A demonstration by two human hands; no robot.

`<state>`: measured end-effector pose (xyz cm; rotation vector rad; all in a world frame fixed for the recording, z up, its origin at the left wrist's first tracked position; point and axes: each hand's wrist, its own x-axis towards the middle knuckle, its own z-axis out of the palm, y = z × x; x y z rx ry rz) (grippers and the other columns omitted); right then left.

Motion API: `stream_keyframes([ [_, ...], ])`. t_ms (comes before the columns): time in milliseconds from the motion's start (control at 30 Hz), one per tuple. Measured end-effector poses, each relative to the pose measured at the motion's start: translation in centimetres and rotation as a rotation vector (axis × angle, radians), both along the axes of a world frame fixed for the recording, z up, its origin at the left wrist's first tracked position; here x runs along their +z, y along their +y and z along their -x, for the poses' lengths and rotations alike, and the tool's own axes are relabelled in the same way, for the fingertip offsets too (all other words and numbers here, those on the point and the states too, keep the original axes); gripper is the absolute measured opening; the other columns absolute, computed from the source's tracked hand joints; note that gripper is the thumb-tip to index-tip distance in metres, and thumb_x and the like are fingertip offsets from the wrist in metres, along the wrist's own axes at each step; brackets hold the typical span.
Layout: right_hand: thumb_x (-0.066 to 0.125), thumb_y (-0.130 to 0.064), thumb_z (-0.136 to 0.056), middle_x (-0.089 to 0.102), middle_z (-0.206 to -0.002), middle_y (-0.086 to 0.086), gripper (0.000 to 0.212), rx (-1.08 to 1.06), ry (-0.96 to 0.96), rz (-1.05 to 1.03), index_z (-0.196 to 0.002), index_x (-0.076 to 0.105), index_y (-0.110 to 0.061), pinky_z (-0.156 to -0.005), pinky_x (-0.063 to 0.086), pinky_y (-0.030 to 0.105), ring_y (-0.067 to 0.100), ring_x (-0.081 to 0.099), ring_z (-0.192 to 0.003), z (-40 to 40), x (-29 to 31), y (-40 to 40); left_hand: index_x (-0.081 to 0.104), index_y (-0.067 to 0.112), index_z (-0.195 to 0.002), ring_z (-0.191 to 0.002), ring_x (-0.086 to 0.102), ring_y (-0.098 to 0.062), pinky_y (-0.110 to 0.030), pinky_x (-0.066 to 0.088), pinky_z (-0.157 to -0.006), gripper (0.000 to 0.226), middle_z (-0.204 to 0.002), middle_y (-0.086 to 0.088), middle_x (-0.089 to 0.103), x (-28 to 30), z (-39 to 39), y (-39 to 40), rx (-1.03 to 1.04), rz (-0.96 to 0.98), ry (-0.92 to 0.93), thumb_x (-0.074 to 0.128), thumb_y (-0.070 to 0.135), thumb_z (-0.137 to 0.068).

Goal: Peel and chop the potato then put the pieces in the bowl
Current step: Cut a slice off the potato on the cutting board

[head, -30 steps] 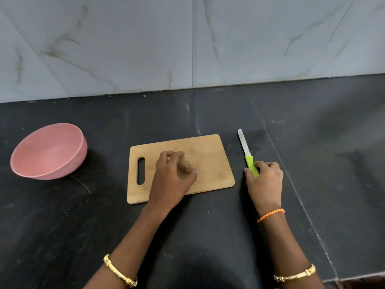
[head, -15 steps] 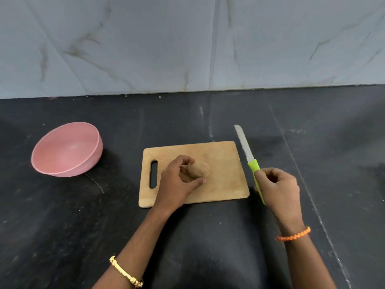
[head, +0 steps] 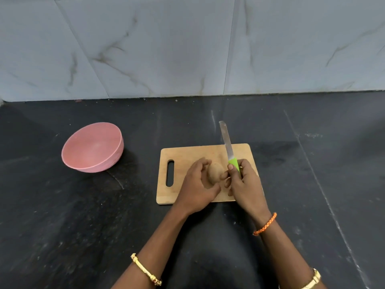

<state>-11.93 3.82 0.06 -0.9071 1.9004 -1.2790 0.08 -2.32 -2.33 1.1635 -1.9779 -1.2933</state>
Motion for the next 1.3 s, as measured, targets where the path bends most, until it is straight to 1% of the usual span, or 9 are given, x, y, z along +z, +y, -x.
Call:
stream_keyframes([
  [100,0.043,-0.02,-0.1,0.061,-0.069,-0.002,0.014,-0.017,0.064,-0.033,-0.093,0.052,-0.012,-0.055,0.044,0.021,0.009,0.054,-0.061,-0.4,-0.8,0.6,0.046,0.024,-0.127,-0.118,0.042,-0.002,-0.018,0.036,-0.102,0.069,-0.127,0.012,0.043,0.1,0.2,-0.1,-0.01,0.062,-0.031,0.081,0.033,-0.068],
  [267,0.04,-0.027,-0.1,0.056,-0.067,0.002,0.024,-0.076,0.068,-0.018,-0.086,0.055,-0.015,-0.051,0.039,0.017,0.012,0.048,-0.059,-0.8,-1.3,2.2,0.054,0.024,-0.119,-0.107,0.05,-0.001,-0.017,0.043,-0.092,0.058,-0.116,0.013,0.053,-0.1,-0.6,-0.7,-0.038,0.079,-0.009,0.082,0.027,-0.068],
  [367,0.041,-0.028,-0.099,0.061,-0.068,0.008,0.021,-0.038,0.099,-0.067,-0.087,0.055,-0.019,-0.053,0.045,0.028,0.011,0.05,-0.054,-1.4,-1.1,3.1,0.056,0.025,-0.119,-0.104,0.053,0.002,-0.015,0.046,-0.088,0.058,-0.114,0.014,0.057,-0.3,-1.2,-1.1,-0.051,0.073,-0.007,0.083,0.029,-0.067],
  [433,0.043,-0.026,-0.099,0.063,-0.066,0.008,0.019,-0.03,0.113,-0.09,-0.087,0.055,-0.017,-0.05,0.048,0.03,0.008,0.052,-0.047,-2.2,-1.0,3.8,0.056,0.026,-0.118,-0.101,0.052,0.005,-0.014,0.045,-0.087,0.057,-0.112,0.016,0.059,-0.4,-1.4,-1.0,-0.053,0.076,0.003,0.082,0.029,-0.067],
  [600,0.043,-0.024,-0.098,0.062,-0.065,0.005,0.014,-0.003,0.315,-0.134,-0.09,0.05,-0.013,-0.056,0.049,0.036,0.019,0.058,-0.056,-3.7,-1.0,5.3,0.055,0.026,-0.122,-0.098,0.051,0.004,-0.006,0.04,-0.083,0.062,-0.111,0.013,0.056,-0.6,-1.2,-0.2,-0.012,0.128,0.074,0.083,0.025,-0.067],
  [867,0.038,-0.029,-0.099,0.057,-0.061,0.003,0.015,0.017,0.405,-0.176,-0.094,0.046,-0.017,-0.047,0.04,0.029,0.018,0.055,-0.05,-4.3,-0.3,5.8,0.062,0.02,-0.118,-0.09,0.056,-0.004,-0.008,0.045,-0.078,0.066,-0.1,0.008,0.061,-0.6,-1.2,-0.7,0.033,0.086,0.098,0.088,0.024,-0.057],
  [967,0.035,-0.033,-0.1,0.058,-0.064,0.003,0.02,0.024,0.415,-0.223,-0.093,0.045,-0.017,-0.049,0.042,0.033,0.019,0.055,-0.054,-4.7,-0.5,5.5,0.062,0.019,-0.116,-0.088,0.057,-0.006,-0.01,0.047,-0.076,0.065,-0.097,0.007,0.061,-0.6,-1.2,-0.9,0.033,0.087,0.099,0.088,0.025,-0.057],
  [1133,0.03,-0.036,-0.1,0.058,-0.069,0.001,0.023,0.042,0.451,-0.295,-0.094,0.045,-0.019,-0.051,0.044,0.03,0.014,0.055,-0.057,-4.9,-0.5,4.8,0.062,0.016,-0.117,-0.088,0.058,-0.008,-0.012,0.048,-0.076,0.067,-0.096,0.006,0.061,-0.7,-1.0,-1.4,0.035,0.087,0.112,0.088,0.025,-0.056],
  [1300,0.026,-0.037,-0.101,0.057,-0.073,0.002,0.025,0.045,0.47,-0.354,-0.095,0.041,-0.019,-0.06,0.051,0.037,0.019,0.059,-0.066,-5.1,0.0,3.9,0.061,0.012,-0.119,-0.087,0.057,-0.008,-0.013,0.049,-0.077,0.07,-0.096,0.006,0.06,-0.5,-0.7,-2.2,0.021,0.069,0.116,0.088,0.023,-0.056],
])
